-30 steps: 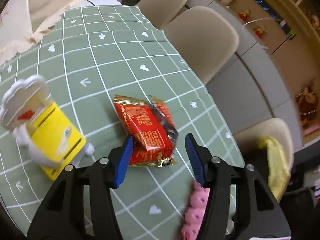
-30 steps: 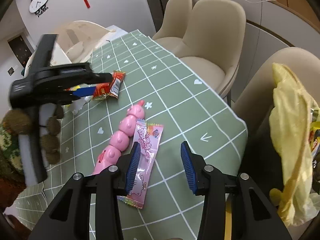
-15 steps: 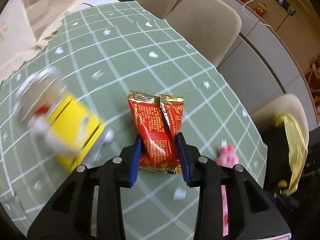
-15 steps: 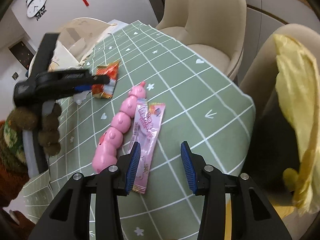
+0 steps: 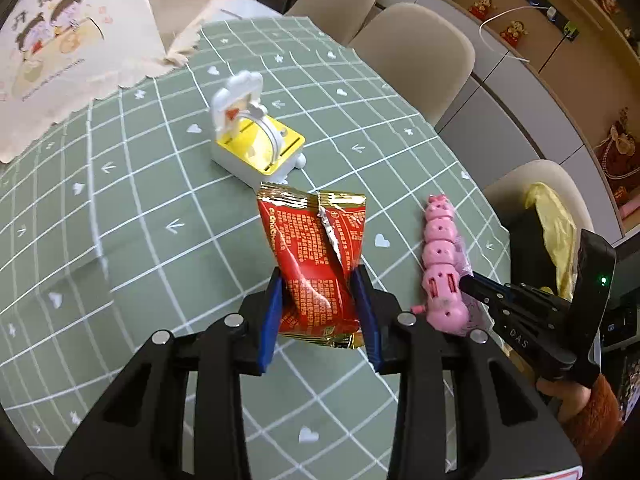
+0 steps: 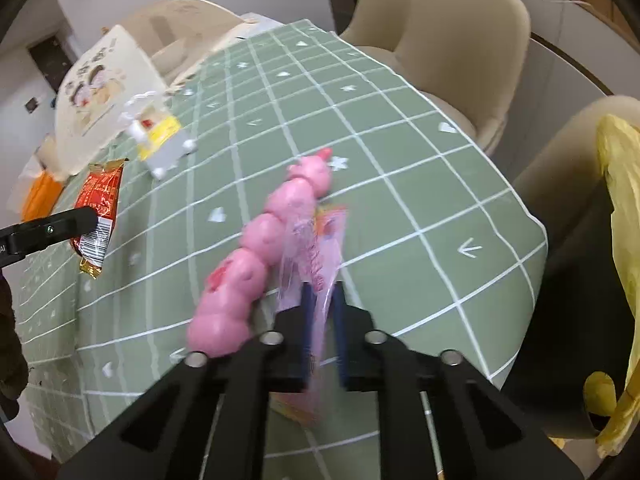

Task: Collect trash
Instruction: 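Carry the red snack bag and pink candy over the yellow trash bag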

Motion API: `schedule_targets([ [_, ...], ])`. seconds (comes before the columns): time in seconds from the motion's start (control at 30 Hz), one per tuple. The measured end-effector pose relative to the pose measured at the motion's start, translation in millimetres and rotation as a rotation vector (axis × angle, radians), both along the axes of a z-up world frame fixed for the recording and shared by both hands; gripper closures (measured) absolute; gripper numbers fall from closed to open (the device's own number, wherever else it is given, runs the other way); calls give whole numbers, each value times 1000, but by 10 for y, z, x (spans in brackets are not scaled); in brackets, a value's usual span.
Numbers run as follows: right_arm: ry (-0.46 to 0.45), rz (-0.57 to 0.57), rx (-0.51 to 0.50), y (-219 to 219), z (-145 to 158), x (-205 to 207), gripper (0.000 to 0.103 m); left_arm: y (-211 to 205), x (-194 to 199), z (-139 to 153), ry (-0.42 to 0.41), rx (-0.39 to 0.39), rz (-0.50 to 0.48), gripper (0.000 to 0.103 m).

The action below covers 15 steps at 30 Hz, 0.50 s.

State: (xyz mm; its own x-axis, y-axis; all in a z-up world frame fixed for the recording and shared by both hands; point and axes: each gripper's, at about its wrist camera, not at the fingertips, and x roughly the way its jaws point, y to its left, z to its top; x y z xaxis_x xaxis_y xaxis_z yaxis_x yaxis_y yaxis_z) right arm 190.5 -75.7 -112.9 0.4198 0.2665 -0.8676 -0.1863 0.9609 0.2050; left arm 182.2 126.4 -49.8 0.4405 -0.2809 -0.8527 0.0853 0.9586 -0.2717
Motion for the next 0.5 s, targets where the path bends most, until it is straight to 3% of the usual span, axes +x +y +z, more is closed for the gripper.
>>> schedule_targets([
  [0.27, -145, 1, 72, -234, 757, -303, 97, -153, -147, 586, -141, -14, -16, 70],
  [0.5, -316, -23, 80, -745, 1536, -589, 97, -796, -181, 1158, -280, -24, -113, 69],
])
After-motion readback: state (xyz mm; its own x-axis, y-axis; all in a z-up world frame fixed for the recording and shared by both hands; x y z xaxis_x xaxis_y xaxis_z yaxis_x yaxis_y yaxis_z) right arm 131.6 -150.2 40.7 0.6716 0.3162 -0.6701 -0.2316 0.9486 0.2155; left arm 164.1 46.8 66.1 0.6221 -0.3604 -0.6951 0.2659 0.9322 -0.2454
